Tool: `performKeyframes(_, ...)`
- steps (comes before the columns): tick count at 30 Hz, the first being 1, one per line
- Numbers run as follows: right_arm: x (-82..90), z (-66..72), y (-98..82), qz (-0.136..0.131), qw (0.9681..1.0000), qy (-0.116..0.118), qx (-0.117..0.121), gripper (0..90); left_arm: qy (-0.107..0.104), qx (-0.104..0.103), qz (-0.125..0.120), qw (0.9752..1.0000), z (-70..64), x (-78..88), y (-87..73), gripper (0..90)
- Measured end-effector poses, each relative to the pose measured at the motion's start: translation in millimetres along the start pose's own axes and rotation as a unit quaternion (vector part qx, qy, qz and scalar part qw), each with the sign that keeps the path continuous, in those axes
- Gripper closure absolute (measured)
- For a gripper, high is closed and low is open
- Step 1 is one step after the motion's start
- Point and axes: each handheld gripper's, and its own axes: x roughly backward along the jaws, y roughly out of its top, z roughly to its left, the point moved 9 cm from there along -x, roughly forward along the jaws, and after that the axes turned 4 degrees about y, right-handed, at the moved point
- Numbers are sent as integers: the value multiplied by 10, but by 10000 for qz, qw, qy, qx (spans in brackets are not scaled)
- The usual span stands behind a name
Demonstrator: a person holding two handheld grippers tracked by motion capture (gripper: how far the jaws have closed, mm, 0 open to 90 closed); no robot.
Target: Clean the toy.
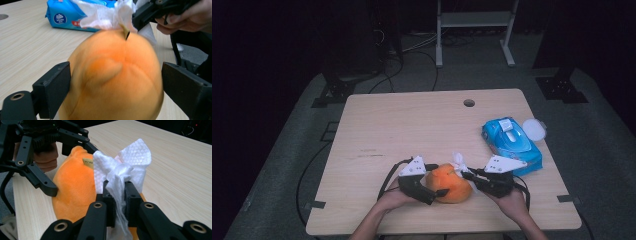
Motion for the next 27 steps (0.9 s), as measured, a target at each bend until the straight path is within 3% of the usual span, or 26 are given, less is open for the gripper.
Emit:
performKeyframes(4, 15, -21, -16, 43, 10000, -54, 33, 811, -118, -60, -56, 9999, 15, 22, -47, 99)
performKeyframes(10, 25, -37, -35, 106, 9998, -117, 94, 811, 12, -167, -27, 9999, 36, 24, -58, 110)
performKeyframes(14, 44, -68, -65, 121, 9998, -129, 49, 811, 77, -3, 42, 10000, 71, 22, -72, 62)
performKeyframes(17, 56, -97, -84, 123, 9998, -157, -5, 811, -24, 118, 174, 9998, 65, -20, -139, 36)
performKeyframes(19, 62, -131, -98, 126, 9997, -201, -31, 810, 39, -58, 269, 9996, 48, -57, -180, 37)
performKeyframes(24, 119, -163, -100, 90, 9997, -236, -77, 808, 300, -274, 179, 9990, 32, -49, -137, 169)
performKeyframes(27, 264, -134, 72, -177, 9993, -318, 85, 808, 372, -248, 233, 9987, 26, -59, -110, 200)
